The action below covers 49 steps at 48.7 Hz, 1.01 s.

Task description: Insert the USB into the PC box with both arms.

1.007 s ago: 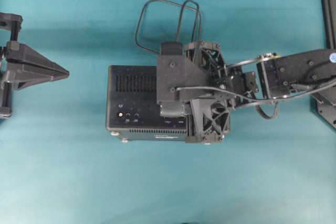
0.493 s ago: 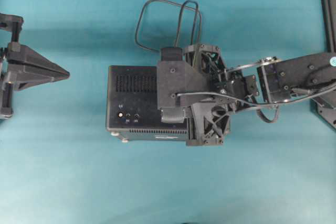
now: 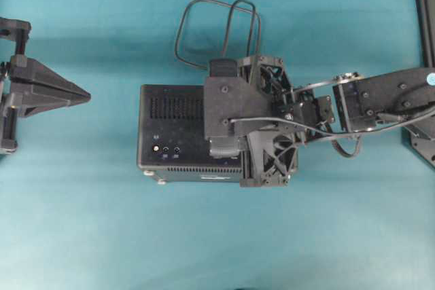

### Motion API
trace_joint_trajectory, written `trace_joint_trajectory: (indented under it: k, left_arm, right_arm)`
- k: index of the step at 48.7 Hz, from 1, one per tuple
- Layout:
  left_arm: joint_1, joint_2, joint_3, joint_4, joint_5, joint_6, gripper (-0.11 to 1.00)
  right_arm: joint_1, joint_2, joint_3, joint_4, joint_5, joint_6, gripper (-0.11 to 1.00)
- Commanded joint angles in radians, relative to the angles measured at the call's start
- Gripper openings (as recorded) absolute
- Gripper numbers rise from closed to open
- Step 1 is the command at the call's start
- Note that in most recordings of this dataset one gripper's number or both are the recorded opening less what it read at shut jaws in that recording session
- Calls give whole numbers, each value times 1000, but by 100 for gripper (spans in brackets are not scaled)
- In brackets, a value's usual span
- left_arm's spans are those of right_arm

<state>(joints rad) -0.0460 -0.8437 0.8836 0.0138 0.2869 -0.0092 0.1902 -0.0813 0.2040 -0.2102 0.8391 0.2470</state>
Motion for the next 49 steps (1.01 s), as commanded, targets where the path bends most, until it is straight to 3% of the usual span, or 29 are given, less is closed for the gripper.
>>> trace_joint_trajectory:
  k: [1,15,27,39,49]
  left_arm:
    - [-2,3,-14,3,-9,0,0]
    - [-2,2,-14,3,-9,-14,0]
    - [-2,0,-12,3,-9,-25,0]
    - [-2,-2,-14,3,-9,-26,0]
    - [-2,-2,-15,3,-9,-26,0]
  right_arm:
    - [17,-2,6,11,-5,17,9]
    - [40,-3,20,17,-23,60,9]
    - [44,-9,26,18,-20,63,9]
    - [6,-41,55,-15,-23,60,9]
    - [29,-29,54,-9,-60,63,9]
